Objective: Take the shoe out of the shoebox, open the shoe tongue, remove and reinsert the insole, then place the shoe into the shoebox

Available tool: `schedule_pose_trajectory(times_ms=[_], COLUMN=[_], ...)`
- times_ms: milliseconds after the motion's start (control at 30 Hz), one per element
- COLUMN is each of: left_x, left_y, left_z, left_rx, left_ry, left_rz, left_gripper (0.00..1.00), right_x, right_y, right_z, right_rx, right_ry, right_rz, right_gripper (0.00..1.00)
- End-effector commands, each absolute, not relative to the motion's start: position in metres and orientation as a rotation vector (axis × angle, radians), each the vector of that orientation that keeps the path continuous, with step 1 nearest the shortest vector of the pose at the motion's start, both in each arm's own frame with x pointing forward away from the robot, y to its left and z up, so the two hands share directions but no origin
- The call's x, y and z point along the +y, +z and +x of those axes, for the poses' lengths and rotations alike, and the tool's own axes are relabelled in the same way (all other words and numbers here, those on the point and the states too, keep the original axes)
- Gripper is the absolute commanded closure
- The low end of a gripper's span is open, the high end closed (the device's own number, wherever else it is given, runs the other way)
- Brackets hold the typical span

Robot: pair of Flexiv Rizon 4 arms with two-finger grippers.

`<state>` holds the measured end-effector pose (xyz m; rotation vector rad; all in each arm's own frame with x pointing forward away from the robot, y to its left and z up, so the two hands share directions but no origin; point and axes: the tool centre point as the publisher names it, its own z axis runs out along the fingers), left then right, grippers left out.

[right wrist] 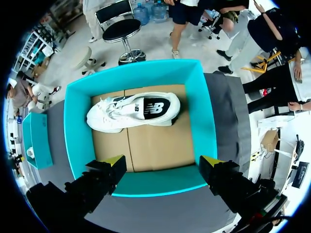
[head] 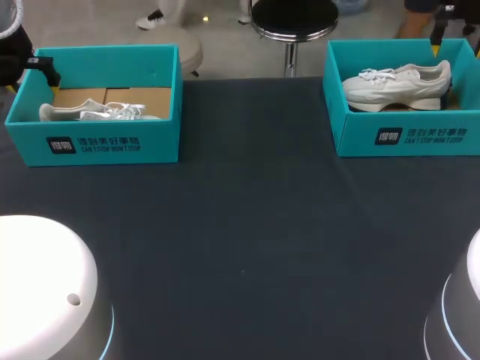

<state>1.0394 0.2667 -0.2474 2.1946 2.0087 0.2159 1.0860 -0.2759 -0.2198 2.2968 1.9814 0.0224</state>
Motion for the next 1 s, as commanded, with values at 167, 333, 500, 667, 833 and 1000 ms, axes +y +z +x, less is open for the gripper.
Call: schedule_pose_trajectory(times_ms=[167,333,500,667,833,1000], left_x=[0.267,0.267,0.267,0.267,0.267,0.267], left_y=[-0.247,-0.247,-0.247,-0.247,-0.247,-0.247], left_z=[1.039,1.039,1.039,1.039,1.039,1.039], left_rx=[2.008,2.008,2.008,2.008,2.008,2.008], left_ry=[0.22,0.22,0.22,0.22,0.22,0.22], left_rz=[2.195,2.195,2.195,2.195,2.195,2.195], left_gripper=[0.0,0.0,0.0,0.0,0.0,0.0], right_x=[-0.284,-0.292,-0.299,-0.306,-0.314,-0.317], right_y=[-0.241,-0.257,-0.269,-0.28,-0.293,-0.298], right_z=[1.128,1.142,1.15,1.155,1.162,1.168], right_rx=[1.987,1.987,1.976,1.986,2.037,2.083], right_ry=[-0.029,-0.064,-0.067,-0.077,-0.094,-0.091], right_rz=[2.281,2.263,2.259,2.255,2.226,2.18], right_gripper=[0.0,0.0,0.0,0.0,0.0,0.0])
